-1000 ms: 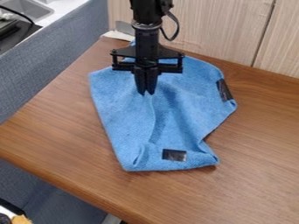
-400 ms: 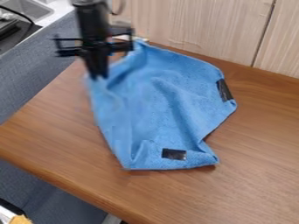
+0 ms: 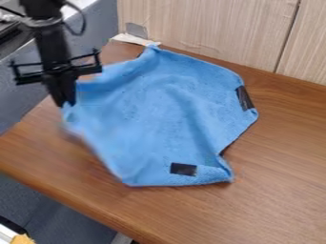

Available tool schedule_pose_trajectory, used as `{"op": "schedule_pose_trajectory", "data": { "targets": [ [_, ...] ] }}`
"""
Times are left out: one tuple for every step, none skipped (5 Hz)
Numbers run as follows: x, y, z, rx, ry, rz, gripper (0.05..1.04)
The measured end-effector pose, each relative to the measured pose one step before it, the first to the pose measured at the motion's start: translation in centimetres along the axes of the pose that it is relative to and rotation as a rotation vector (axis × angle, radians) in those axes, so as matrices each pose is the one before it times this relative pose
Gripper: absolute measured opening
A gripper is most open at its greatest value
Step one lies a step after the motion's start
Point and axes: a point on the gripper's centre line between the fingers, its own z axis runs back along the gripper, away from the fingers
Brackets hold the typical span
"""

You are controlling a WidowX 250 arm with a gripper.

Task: Unfold the cloth from the center to bottom left

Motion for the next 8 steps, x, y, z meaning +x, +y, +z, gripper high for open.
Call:
{"op": "schedule_pose_trajectory", "data": {
  "targets": [
    [-0.537, 1.592, -1.984, 0.0244, 0.0281, 0.0672, 0.058],
    [-0.438, 0.849, -2.209, 0.0241, 0.0441, 0.034, 0.058],
    [-0.04, 0.861, -1.319, 0.0081, 0.0323, 0.0444, 0.083],
    [-0.017, 0.609, -0.052, 0.0045, 0.0137, 0.0665, 0.243],
    [-0.141, 0.23, 0.001, 0.0123, 0.0098, 0.007, 0.514],
    [-0.414, -0.11, 0.172, 0.0226, 0.0092, -0.0196, 0.821],
    [-0.244, -0.019, 0.516, 0.0064, 0.0, -0.0196, 1.007],
    [0.038, -0.092, 0.66, -0.0014, 0.0223, -0.0306, 1.005]
  ]
}}
